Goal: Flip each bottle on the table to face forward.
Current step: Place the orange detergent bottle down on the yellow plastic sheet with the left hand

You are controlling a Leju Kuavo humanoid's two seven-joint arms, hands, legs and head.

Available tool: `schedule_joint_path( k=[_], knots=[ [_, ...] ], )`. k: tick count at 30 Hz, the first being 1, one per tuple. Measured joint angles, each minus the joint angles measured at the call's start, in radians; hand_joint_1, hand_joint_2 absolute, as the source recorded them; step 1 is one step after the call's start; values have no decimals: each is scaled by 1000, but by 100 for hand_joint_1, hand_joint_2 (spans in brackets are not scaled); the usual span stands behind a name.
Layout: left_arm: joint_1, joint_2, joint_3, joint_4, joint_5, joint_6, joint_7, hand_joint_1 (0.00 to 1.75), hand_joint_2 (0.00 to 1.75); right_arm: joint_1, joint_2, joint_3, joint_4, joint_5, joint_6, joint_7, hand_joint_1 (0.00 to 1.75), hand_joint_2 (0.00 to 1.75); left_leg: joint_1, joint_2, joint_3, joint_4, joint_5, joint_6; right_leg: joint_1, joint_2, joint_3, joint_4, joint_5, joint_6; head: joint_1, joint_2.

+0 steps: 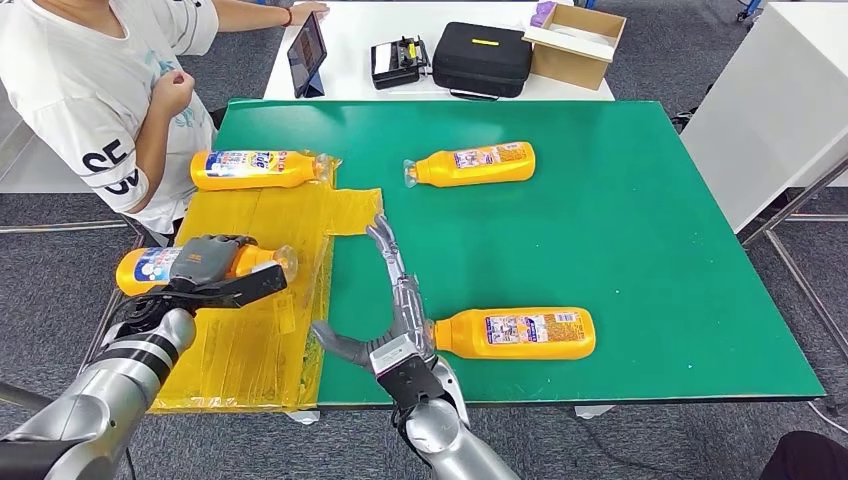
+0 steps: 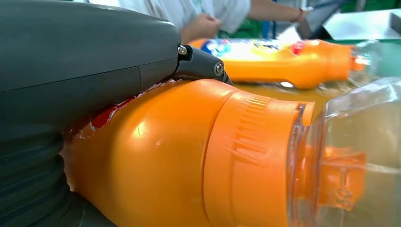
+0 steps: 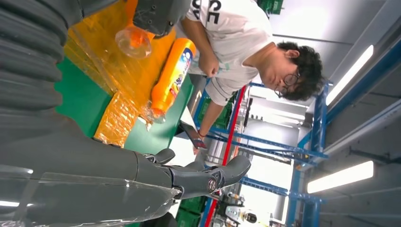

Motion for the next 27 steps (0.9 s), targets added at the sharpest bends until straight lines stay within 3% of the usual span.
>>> schedule_joint_path(
  k=[8,12,13,16,17,20,27],
  knots=[
    [36,-19,32,-1,130,-87,-135,175,175,-4,1,4,36,12,16,0,0,175,0,-1,0,0,0,0,0,0,1,0,0,0,0,0],
    [47,-20,44,-4,153,-86,-158,175,175,-7,3,5,53,12,17,0,0,175,0,-2,2,0,0,0,0,-2,2,0,0,0,0,0],
    [49,-20,45,-4,153,-84,-158,166,175,-7,3,5,56,12,17,0,0,175,0,-2,2,0,0,0,0,-2,2,0,0,0,0,0],
    [52,-22,47,-4,153,-82,-159,35,175,-8,3,6,66,12,18,0,0,175,0,-2,3,0,1,0,0,-2,3,0,0,0,0,0],
    [55,-24,47,-4,154,-79,-160,0,131,-9,4,6,69,12,18,0,0,175,0,-2,3,0,1,0,0,-2,4,0,0,0,0,0],
    [71,-30,48,-4,157,-69,-165,0,0,-10,4,6,77,12,18,0,0,175,0,-1,3,0,2,0,0,-1,3,0,0,0,0,0],
    [85,-42,48,-17,202,-131,-188,0,0,-12,5,6,94,12,18,0,0,175,0,-1,3,0,2,0,0,-1,3,0,0,0,0,0]
  ],
)
